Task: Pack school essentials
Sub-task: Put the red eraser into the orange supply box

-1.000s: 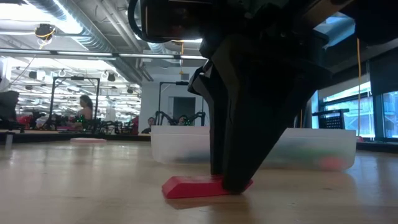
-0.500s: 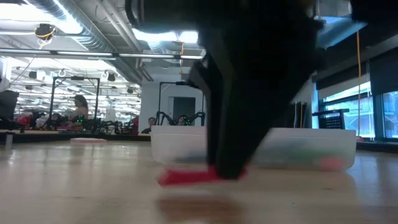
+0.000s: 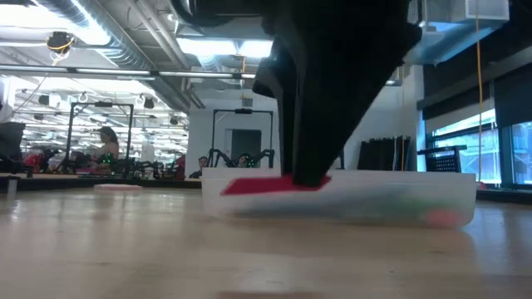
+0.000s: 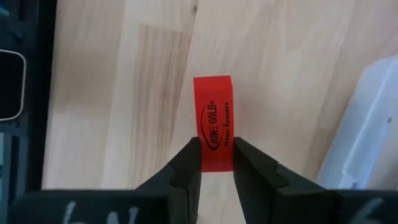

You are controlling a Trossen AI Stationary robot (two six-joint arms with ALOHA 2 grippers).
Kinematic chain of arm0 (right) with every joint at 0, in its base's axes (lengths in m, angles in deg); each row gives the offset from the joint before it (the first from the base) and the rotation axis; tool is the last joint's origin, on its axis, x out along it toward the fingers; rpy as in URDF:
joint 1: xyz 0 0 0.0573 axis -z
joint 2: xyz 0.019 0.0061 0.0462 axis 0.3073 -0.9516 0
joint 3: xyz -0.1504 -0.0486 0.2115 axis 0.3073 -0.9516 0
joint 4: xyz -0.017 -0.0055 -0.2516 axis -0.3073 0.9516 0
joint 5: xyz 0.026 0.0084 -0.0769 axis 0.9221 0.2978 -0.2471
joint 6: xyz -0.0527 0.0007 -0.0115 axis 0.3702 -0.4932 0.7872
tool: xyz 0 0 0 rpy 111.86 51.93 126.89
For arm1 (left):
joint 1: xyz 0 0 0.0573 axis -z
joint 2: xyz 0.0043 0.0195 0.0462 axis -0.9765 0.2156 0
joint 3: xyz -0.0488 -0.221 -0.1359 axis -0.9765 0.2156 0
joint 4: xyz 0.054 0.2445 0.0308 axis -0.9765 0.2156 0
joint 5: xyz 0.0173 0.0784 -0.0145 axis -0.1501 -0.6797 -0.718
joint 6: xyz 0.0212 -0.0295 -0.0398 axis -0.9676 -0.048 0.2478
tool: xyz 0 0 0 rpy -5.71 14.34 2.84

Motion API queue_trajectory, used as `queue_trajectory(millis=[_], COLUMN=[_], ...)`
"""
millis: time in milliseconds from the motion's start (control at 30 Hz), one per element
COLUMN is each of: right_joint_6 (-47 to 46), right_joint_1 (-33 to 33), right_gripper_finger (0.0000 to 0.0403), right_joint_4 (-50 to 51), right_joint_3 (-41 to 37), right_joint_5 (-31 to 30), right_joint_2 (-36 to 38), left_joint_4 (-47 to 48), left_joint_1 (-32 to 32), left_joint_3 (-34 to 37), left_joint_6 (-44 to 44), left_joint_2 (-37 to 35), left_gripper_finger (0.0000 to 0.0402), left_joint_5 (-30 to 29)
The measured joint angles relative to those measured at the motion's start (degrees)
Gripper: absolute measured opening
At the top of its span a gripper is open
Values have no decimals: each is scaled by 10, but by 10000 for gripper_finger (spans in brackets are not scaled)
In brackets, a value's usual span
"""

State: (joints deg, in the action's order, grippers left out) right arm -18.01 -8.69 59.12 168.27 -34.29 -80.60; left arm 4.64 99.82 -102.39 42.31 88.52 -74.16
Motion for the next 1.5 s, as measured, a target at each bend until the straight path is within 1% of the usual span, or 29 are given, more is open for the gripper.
queue_trajectory(millis=[367,467,667,867,1000,1133,1433,1500], right_joint_6=[1,16,33,30,27,0,-16,-17], right_joint_1=[33,47,85,115,120,121,121,121], right_gripper_finger=[85,85,85,85,84,80,79,79], right_joint_4=[95,122,131,145,154,151,92,79], right_joint_3=[82,102,126,120,109,92,42,31], right_joint_5=[2,2,-3,-6,-4,2,18,33], right_joint_2=[0,0,1,1,1,1,1,1], left_joint_4=[0,0,0,0,0,0,0,0], left_joint_1=[0,0,0,0,0,0,0,0], left_joint_3=[0,0,0,0,0,0,0,0], left_joint_6=[0,0,0,0,0,0,0,0], left_joint_2=[0,0,0,0,0,0,0,0], left_gripper_finger=[142,142,142,142,142,142,142,142], left_joint_5=[0,0,0,0,0,0,0,0])
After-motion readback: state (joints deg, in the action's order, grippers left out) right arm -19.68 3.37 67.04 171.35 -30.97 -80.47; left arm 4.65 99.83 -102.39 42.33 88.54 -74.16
